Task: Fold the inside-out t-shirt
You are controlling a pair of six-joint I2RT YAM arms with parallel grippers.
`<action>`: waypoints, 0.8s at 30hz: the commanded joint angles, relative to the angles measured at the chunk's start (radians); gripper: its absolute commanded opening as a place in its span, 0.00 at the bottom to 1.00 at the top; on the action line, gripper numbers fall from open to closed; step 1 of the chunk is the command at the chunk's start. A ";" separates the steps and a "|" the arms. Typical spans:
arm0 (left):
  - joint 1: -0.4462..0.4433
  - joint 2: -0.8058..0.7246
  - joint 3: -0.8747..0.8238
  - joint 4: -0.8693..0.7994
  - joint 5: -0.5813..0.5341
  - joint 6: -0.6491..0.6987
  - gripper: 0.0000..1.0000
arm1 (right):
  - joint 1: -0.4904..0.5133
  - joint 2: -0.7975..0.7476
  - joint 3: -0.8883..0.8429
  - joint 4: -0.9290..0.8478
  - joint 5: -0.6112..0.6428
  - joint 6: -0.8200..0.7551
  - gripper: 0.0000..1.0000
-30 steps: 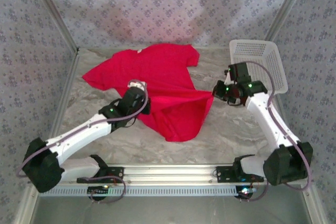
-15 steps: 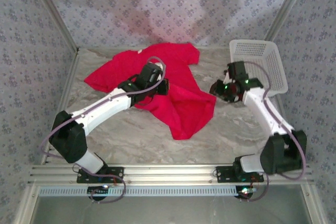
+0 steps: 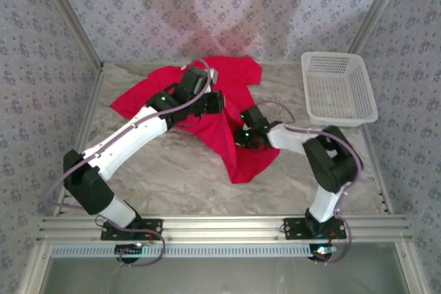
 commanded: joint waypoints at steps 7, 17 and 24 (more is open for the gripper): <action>-0.156 0.073 0.301 -0.033 -0.004 -0.069 0.00 | 0.044 0.270 0.478 0.117 0.138 0.074 0.70; -0.235 0.136 0.569 -0.068 0.033 -0.049 0.00 | 0.040 0.651 1.000 -0.265 0.212 0.165 0.99; -0.238 0.058 0.562 -0.054 0.038 -0.048 0.00 | 0.049 0.820 1.202 -0.372 0.232 0.270 0.99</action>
